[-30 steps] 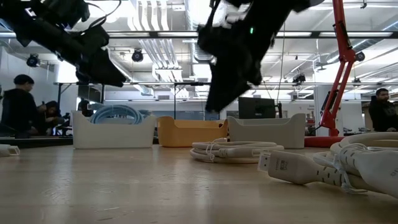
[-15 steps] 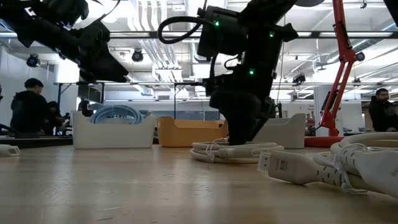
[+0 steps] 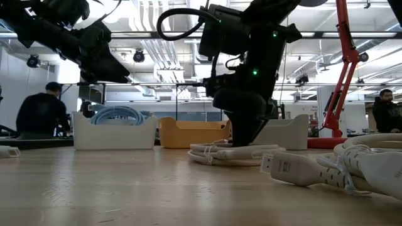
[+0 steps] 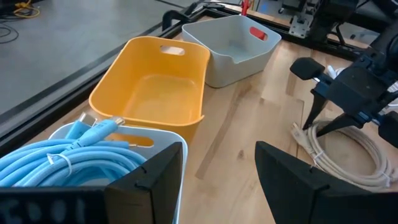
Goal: Pick & Place USB Port
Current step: Put the top brown charger cable into the gray bin
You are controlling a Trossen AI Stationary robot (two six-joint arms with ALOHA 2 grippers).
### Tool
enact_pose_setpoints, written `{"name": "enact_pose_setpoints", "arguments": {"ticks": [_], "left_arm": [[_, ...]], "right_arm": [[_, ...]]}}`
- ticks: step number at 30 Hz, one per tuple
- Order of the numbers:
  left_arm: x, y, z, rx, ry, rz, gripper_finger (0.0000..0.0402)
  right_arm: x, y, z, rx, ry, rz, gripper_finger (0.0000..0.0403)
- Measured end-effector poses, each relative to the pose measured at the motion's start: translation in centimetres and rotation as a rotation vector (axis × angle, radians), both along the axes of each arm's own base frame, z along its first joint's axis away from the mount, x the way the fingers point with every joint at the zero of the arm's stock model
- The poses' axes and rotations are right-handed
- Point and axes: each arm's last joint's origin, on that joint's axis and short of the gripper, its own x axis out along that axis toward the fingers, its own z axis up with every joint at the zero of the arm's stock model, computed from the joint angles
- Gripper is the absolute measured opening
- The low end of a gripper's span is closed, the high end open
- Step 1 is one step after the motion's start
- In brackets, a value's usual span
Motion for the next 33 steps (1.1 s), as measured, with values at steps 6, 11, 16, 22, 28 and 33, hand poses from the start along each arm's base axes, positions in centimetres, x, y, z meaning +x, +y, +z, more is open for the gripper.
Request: {"name": "enact_pose_setpoints", "arguments": {"ticks": [6,11,16,22,28,33], "left_arm": [[0.0,0.0,0.0,-0.019,-0.007,0.009,0.0206],[0.0,0.0,0.0,-0.02,-0.007,0.009,0.0206],[0.0,0.0,0.0,-0.03,-0.01,0.014,0.0206],[0.0,0.0,0.0,-0.03,-0.008,0.018,0.0206],[0.0,0.0,0.0,-0.036,-0.01,0.024,0.0206],[0.0,0.0,0.0,-0.039,-0.011,0.026,0.0206]], "right_arm": [[0.0,0.0,0.2,0.015,-0.006,-0.008,0.0029],[0.1,0.2,1.2,0.018,-0.022,-0.001,0.0032],[-0.2,-0.1,3.9,-0.058,-0.071,-0.022,0.0033],[-2.1,-1.0,7.3,-0.251,-0.079,-0.074,0.0033],[-4.4,-3.1,10.4,-0.507,-0.125,-0.272,0.0033],[-5.6,-5.0,11.6,-0.618,-0.155,-0.388,0.0033]]}}
